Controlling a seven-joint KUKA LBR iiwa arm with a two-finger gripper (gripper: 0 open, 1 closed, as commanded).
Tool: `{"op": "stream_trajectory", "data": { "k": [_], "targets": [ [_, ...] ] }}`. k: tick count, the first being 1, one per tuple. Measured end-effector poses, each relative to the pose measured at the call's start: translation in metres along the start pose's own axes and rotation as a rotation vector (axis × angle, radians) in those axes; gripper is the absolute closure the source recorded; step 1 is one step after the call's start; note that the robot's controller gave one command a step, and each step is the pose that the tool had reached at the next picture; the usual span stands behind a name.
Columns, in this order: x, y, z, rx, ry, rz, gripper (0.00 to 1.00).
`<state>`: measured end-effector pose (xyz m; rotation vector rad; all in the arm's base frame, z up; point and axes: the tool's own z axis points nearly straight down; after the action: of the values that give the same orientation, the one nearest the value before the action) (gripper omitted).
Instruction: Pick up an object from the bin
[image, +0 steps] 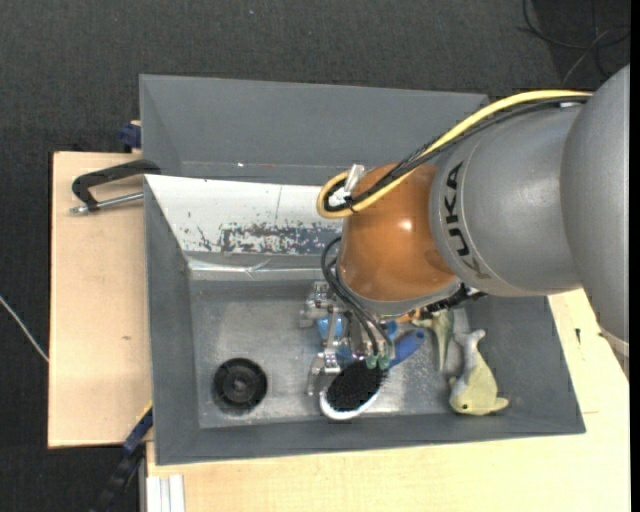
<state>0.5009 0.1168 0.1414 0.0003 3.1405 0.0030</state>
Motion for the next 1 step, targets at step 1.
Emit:
{"op": "stream_trajectory", "data": {
  "k": [1],
  "targets": [
    [0.0017,-0.1343,0.0681,-0.003,-0.009,-0.213,0.0]
  ]
}}
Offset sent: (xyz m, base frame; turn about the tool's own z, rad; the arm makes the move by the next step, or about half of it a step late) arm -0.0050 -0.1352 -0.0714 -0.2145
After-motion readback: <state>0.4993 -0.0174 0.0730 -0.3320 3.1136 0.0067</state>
